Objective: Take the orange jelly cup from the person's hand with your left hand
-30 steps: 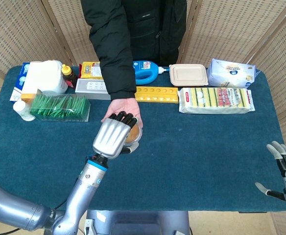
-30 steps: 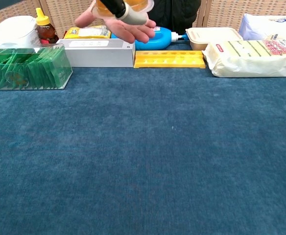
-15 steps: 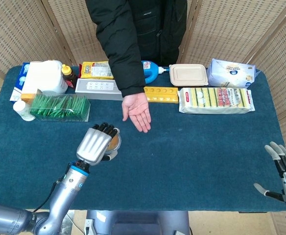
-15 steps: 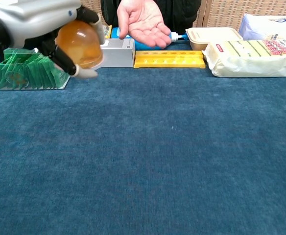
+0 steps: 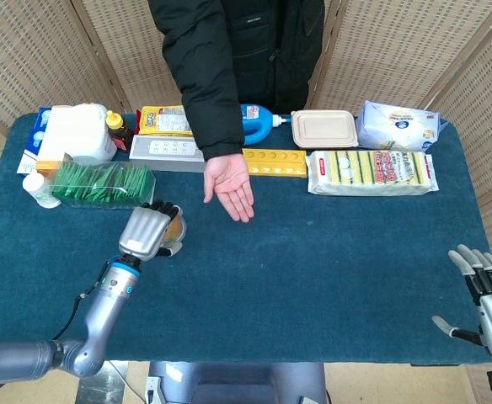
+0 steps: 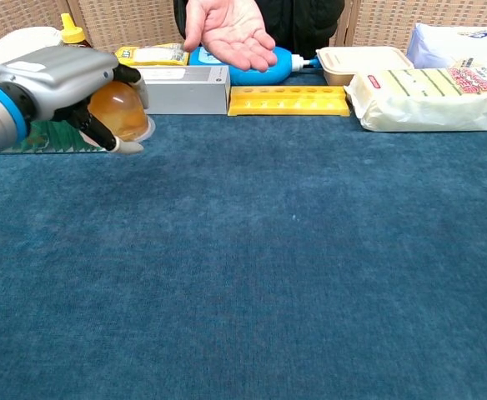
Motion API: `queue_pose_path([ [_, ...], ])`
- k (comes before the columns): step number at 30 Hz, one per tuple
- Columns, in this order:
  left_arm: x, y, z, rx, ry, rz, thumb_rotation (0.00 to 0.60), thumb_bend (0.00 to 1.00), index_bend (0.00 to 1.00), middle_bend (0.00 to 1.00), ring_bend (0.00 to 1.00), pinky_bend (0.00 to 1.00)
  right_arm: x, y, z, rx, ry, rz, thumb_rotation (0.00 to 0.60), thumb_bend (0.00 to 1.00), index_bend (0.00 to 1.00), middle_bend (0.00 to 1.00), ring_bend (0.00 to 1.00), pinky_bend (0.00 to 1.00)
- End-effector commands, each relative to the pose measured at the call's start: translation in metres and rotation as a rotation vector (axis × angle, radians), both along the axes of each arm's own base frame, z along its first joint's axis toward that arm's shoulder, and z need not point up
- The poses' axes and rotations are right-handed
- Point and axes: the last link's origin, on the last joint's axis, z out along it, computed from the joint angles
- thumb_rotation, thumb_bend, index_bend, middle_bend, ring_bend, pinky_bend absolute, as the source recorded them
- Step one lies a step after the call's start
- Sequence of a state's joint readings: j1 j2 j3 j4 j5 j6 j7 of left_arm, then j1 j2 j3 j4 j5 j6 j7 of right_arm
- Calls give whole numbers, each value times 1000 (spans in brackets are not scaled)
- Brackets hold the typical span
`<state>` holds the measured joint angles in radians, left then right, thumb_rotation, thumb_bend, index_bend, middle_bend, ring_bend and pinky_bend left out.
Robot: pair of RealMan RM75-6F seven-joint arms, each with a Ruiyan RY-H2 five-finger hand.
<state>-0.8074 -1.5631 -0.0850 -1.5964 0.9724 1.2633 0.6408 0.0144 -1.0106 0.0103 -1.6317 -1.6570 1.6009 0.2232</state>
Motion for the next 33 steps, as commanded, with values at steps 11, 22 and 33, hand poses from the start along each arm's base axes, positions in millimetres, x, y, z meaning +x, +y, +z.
queue_pose_path([
  [11, -8, 18, -54, -30, -43, 73, 600, 212, 347, 421, 299, 448, -2, -2, 2, 2, -11, -6, 600, 84, 0, 0, 17, 0],
  [22, -9, 14, -55, -75, -82, 118, 600, 142, 0, 0, 0, 248, -2, -1, 3, 0, -12, -4, 600, 84, 0, 0, 17, 0],
  [33, -3, -9, -3, -44, -190, 10, 600, 98, 0, 0, 0, 193, -1, 1, 4, -3, -18, -1, 600, 84, 0, 0, 17, 0],
])
